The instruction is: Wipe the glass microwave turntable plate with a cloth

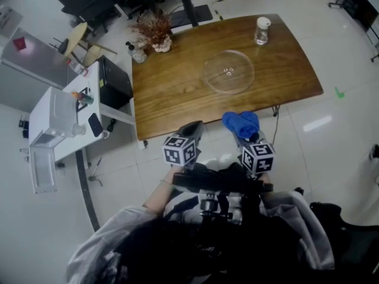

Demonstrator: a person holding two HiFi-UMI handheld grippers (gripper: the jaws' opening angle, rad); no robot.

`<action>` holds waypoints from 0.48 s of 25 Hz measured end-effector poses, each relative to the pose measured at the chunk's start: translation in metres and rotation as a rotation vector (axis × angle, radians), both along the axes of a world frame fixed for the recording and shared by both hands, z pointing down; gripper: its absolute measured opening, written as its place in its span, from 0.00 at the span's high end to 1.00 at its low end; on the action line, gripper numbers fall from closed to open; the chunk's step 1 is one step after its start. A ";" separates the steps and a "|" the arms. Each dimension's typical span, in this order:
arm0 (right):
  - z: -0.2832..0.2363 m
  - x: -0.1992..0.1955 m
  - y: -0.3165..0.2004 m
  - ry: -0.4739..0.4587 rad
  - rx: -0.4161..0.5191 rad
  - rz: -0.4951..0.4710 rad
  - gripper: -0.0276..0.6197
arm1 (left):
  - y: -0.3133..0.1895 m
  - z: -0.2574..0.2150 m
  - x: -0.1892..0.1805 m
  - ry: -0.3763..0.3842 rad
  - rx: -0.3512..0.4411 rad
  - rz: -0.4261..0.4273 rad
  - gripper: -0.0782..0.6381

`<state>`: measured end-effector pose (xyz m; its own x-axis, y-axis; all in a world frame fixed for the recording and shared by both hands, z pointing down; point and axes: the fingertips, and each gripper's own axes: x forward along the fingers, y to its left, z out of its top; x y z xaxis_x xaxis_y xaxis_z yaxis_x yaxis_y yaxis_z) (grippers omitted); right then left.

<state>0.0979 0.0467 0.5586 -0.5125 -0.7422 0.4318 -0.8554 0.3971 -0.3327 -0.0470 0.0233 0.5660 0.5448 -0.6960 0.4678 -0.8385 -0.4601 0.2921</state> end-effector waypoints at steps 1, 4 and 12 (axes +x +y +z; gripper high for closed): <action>-0.003 -0.001 0.001 -0.005 0.004 0.010 0.68 | -0.004 -0.003 0.001 0.020 0.005 0.004 0.89; -0.013 -0.009 0.003 -0.010 0.023 0.036 0.68 | -0.012 -0.015 0.003 0.052 0.027 0.036 0.89; -0.034 -0.055 0.017 -0.011 0.042 0.075 0.68 | -0.012 -0.045 -0.029 0.061 0.099 0.120 0.89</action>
<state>0.0430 0.0638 0.5250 -0.4591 -0.7960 0.3944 -0.8798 0.3456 -0.3265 -0.0760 0.0110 0.5208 0.6522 -0.6652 0.3635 -0.7577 -0.5852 0.2888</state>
